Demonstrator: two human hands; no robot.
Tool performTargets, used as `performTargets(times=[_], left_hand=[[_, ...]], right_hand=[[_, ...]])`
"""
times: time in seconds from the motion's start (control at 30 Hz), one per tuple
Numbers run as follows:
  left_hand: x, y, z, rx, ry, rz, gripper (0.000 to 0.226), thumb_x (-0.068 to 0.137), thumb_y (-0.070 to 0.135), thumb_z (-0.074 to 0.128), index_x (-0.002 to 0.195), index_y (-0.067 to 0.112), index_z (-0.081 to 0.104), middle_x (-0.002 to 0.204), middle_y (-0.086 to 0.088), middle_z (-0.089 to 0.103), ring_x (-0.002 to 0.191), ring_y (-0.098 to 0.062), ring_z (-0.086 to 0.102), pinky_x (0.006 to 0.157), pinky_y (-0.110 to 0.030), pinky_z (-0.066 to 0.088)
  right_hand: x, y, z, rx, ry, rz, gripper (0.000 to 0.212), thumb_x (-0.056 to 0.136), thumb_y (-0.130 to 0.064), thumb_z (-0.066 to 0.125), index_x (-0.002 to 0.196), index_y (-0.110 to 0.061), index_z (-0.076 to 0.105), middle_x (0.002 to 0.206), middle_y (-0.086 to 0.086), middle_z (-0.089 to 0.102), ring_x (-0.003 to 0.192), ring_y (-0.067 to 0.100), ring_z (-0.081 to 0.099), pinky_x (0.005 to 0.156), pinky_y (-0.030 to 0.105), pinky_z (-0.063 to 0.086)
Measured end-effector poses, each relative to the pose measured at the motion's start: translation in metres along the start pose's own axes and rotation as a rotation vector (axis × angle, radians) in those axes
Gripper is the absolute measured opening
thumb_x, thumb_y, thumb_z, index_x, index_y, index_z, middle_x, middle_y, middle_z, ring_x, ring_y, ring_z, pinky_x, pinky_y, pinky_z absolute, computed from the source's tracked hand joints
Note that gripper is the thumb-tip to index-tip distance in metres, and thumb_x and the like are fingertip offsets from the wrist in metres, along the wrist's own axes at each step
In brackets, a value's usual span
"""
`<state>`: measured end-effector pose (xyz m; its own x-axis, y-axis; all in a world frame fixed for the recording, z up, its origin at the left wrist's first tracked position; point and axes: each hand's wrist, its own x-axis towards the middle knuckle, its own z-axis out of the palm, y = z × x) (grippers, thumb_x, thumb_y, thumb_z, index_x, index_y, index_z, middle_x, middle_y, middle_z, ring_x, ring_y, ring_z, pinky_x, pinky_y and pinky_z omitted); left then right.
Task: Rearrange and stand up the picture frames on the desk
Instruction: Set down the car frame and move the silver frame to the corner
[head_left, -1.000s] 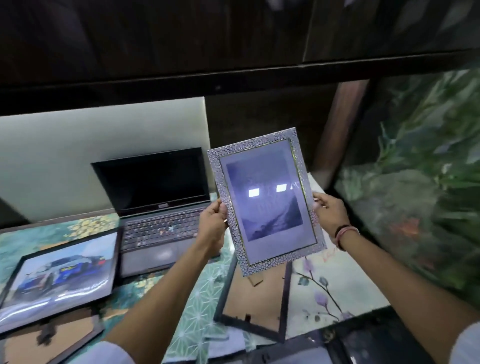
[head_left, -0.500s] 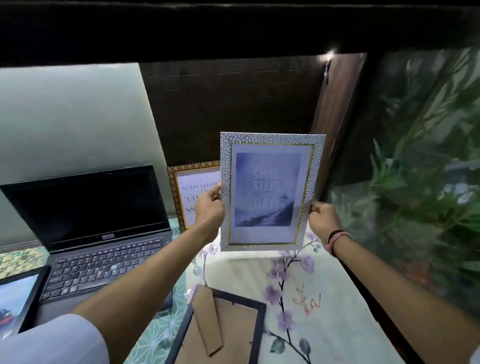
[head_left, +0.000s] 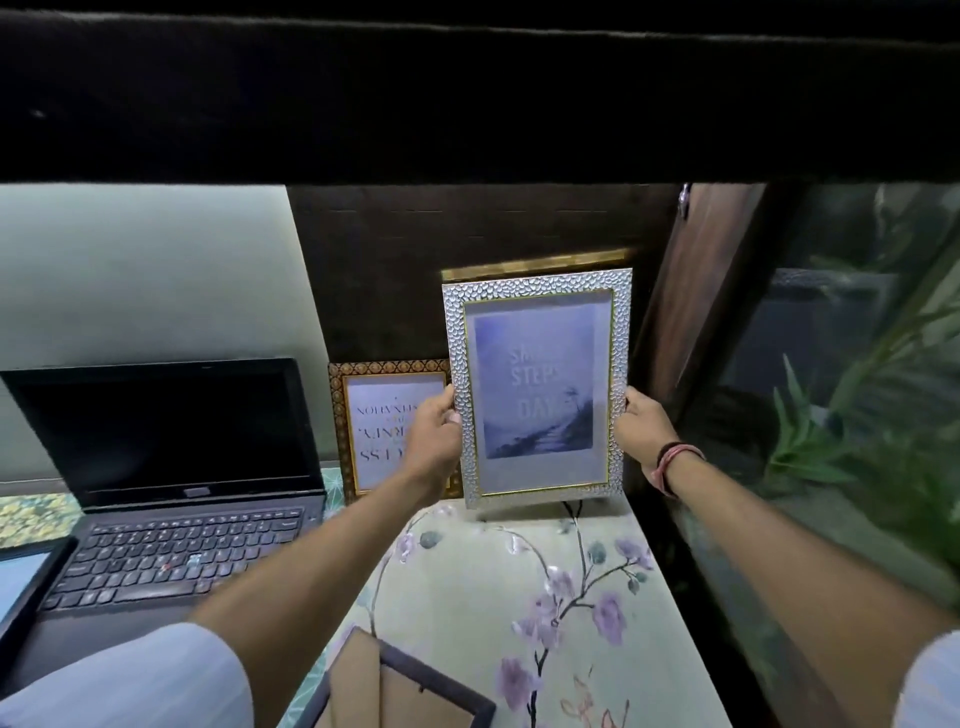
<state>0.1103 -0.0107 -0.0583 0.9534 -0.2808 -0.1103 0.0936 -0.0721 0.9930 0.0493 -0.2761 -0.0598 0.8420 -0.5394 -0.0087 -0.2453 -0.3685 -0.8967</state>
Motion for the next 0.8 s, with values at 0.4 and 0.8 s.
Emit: performTargets(times=[0.4,0.8], left_hand=[[0.027,-0.024,0.005,0.12,0.02,-0.051,0.062,0.094,0.01,0.038,0.155,0.02,0.04,0.153,0.0,0.047,0.141,-0.018,0.046,0.12,-0.044,0.037],[-0.002,0.004,0.018,0.129,-0.01,-0.057,0.068,0.095,-0.02,0.035,0.156,0.009,0.035,0.144,0.006,0.042,0.137,-0.013,0.039,0.11,-0.03,0.037]], right_hand=[[0.016,0.014,0.006,0.012,-0.078,0.084,0.043,0.09,0.008,0.041,0.124,-0.007,0.062,0.106,0.009,0.07,0.091,0.025,0.063,0.085,0.033,0.05],[0.052,0.073,0.018,-0.048,-0.076,0.195,0.065,0.077,-0.018,0.05,0.142,-0.022,0.044,0.137,0.009,0.06,0.122,0.031,0.059,0.107,0.045,0.047]])
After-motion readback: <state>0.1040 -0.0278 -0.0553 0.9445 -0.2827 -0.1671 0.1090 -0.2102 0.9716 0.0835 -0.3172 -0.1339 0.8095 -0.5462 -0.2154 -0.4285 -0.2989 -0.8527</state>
